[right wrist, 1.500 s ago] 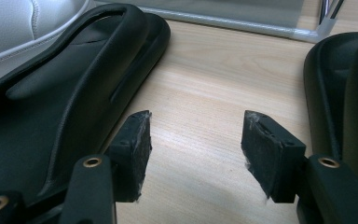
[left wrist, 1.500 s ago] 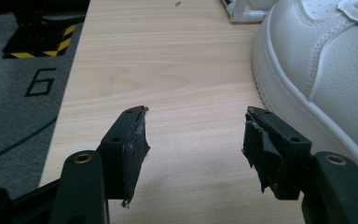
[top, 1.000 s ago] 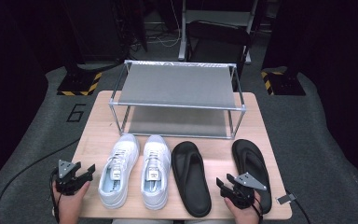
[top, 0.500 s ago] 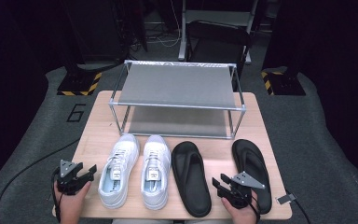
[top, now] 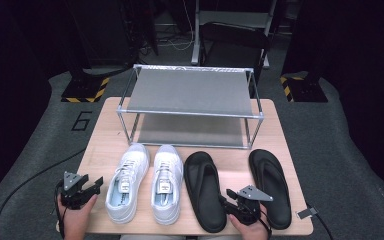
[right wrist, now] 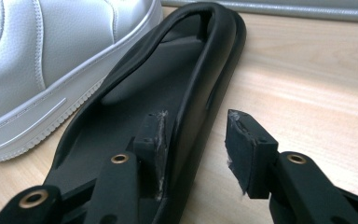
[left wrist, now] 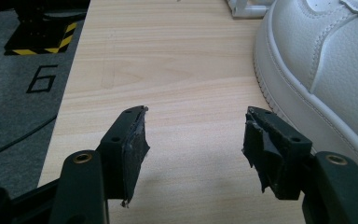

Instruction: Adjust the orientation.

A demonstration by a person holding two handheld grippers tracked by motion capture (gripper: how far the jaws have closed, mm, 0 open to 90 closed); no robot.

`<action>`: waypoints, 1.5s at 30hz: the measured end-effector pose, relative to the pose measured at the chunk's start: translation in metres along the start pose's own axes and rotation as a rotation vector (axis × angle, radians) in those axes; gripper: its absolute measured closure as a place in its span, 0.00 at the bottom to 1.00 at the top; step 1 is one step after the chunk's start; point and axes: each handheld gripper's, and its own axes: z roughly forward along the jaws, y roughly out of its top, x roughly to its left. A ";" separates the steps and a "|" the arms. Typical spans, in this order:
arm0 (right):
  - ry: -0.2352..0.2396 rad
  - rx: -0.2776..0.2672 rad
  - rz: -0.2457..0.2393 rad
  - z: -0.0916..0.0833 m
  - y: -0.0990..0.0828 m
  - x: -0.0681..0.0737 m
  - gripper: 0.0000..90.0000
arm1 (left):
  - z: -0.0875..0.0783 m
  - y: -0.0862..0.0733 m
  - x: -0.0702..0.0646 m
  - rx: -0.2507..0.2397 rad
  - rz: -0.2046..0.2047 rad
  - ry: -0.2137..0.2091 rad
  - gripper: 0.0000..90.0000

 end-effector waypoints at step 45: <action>0.145 0.112 0.368 0.013 -0.010 -0.012 0.70 | -0.003 0.000 0.002 -0.002 0.002 0.027 0.43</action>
